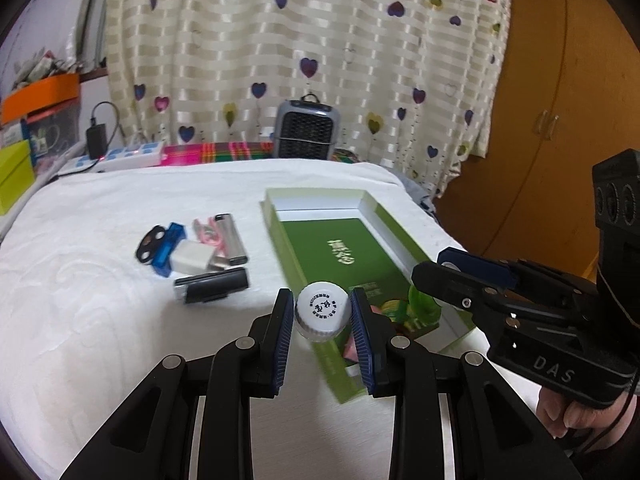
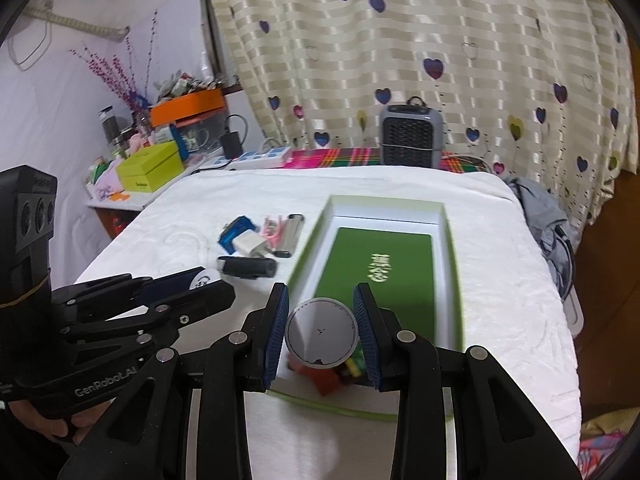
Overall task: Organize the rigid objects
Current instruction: 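Carry the white cap and the white disc over the green box with both grippers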
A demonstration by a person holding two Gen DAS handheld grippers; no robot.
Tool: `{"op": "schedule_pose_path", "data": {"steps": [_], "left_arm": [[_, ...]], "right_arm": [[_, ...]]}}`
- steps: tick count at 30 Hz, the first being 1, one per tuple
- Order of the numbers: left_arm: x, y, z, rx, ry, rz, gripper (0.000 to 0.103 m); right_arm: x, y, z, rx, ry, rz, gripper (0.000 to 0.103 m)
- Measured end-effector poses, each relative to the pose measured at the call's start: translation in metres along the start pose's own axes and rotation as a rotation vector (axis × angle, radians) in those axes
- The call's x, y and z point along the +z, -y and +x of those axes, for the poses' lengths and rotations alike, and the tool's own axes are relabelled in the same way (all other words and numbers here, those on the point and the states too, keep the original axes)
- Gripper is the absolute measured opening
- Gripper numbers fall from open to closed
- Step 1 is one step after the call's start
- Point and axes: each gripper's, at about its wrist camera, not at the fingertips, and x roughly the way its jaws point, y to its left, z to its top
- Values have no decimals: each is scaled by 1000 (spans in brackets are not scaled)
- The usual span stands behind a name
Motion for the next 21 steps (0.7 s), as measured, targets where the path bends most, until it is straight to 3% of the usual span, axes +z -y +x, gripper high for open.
{"op": "schedule_pose_path", "data": {"steps": [14, 21], "left_arm": [[-3, 25, 25, -78, -40, 61, 28], [-9, 27, 40, -80, -73, 76, 28]], "right_arm": [[-8, 34, 0, -45, -16, 68, 35], [-14, 41, 9, -44, -46, 76, 35]]}}
